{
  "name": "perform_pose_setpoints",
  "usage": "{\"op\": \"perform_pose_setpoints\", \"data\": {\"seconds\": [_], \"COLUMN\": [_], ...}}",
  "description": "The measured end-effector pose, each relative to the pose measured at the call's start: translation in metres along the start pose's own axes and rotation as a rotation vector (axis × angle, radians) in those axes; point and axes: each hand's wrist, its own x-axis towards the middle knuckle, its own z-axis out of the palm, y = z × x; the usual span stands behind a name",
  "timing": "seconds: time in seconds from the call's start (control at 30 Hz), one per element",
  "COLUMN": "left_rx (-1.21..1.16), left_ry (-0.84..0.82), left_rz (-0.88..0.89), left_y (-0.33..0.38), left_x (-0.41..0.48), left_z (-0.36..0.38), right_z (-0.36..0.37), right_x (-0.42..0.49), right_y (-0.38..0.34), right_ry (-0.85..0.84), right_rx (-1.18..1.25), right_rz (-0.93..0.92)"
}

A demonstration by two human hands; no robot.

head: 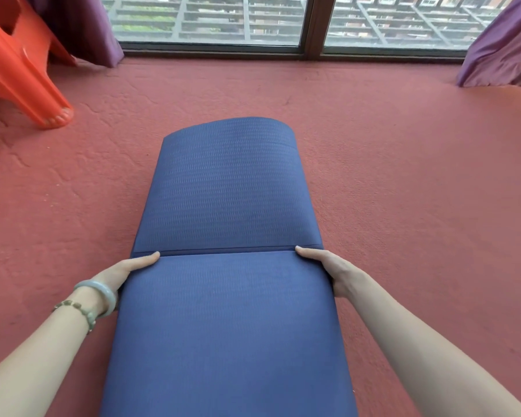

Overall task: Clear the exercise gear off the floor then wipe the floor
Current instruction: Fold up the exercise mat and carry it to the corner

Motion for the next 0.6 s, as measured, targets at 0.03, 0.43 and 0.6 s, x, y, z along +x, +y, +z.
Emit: {"op": "perform_pose_setpoints", "data": {"seconds": [0.03,0.43,0.6], "left_rx": [-0.005,-0.019,-0.003], "left_ry": [-0.011,0.113,0.085], "left_rz": [-0.007,0.266,0.317], "left_y": [-0.002,0.098,0.195], "left_x": [-0.003,-0.130,-0.267], "left_z": [0.000,-0.026,-0.030], "right_z": [0.000,0.055,0.081], "right_x": [0.001,-0.127,-0.272], "right_y": [0.002,-0.089,-0.170], "right_ry": [0.003,0.048,0.041], "right_rx": [-0.003,-0.044,-0.043], "right_rz": [0.011,-0.219,-0.300]}}
